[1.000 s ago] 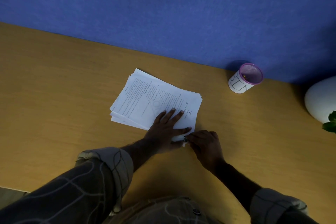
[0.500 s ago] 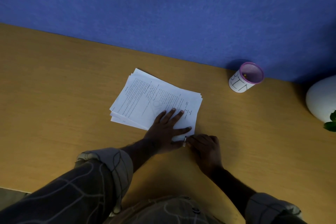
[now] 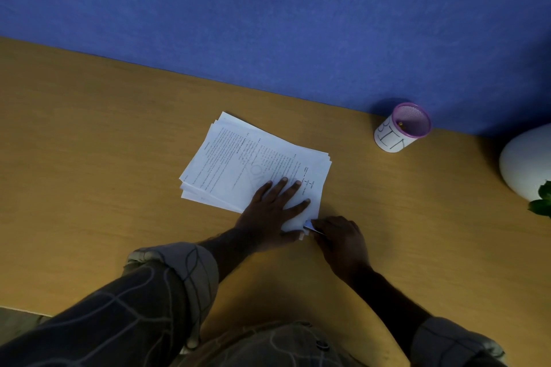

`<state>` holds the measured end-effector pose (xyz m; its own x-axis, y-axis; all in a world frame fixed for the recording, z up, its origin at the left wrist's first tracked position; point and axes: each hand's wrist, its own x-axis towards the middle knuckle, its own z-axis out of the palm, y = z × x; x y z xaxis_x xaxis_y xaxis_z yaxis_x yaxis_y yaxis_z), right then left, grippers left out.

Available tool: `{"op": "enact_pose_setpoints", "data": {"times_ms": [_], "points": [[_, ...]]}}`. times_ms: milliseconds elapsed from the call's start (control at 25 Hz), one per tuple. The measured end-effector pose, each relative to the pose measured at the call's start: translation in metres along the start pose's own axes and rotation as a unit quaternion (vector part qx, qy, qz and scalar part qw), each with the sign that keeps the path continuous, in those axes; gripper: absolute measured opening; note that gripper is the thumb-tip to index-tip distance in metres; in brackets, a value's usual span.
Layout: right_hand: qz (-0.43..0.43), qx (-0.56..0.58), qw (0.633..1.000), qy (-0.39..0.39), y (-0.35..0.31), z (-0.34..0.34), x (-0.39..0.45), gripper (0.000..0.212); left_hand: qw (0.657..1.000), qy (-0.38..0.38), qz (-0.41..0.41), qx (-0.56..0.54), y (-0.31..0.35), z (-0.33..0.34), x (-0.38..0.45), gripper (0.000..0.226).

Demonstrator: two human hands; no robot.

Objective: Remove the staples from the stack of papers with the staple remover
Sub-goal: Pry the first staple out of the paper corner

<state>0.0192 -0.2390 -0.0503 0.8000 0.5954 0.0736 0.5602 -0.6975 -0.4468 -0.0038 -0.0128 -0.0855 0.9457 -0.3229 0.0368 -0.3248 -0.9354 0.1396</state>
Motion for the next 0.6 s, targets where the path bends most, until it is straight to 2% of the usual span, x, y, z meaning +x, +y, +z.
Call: {"op": "enact_pose_setpoints", "data": {"times_ms": [280, 600], "points": [[0.005, 0.021, 1.000, 0.010, -0.0031, 0.0021, -0.0017, 0.023, 1.000, 0.006, 0.004, 0.000, -0.0001, 0.0004, -0.0001, 0.073], [-0.019, -0.024, 0.999, 0.017, -0.0073, 0.0022, -0.0028, 0.024, 1.000, 0.002, 0.007, 0.001, -0.0006, 0.0039, 0.0004, 0.070]]}}
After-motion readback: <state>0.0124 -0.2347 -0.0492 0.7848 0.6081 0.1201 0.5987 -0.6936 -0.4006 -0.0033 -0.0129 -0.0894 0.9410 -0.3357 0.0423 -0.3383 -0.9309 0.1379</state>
